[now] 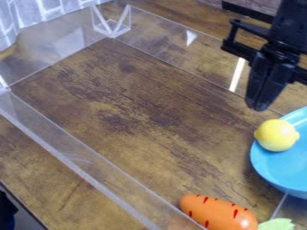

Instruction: Put the purple eggplant on the blue tray

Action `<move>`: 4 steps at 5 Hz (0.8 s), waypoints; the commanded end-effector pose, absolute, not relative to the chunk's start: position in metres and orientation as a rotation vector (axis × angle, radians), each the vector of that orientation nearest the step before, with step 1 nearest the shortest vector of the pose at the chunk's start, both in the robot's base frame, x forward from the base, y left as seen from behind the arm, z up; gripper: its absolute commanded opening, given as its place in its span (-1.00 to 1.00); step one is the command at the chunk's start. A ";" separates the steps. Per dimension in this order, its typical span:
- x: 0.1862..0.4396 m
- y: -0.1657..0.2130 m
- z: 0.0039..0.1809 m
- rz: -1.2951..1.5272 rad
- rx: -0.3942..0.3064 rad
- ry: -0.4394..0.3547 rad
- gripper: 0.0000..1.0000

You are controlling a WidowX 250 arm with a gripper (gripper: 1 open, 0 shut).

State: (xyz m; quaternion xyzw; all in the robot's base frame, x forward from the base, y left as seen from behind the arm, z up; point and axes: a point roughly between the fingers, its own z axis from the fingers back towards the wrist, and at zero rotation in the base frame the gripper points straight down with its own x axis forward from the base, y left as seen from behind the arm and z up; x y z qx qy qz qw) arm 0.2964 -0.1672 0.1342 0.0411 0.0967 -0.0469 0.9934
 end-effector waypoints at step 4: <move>0.283 -0.180 0.146 -0.135 0.066 0.119 -1.00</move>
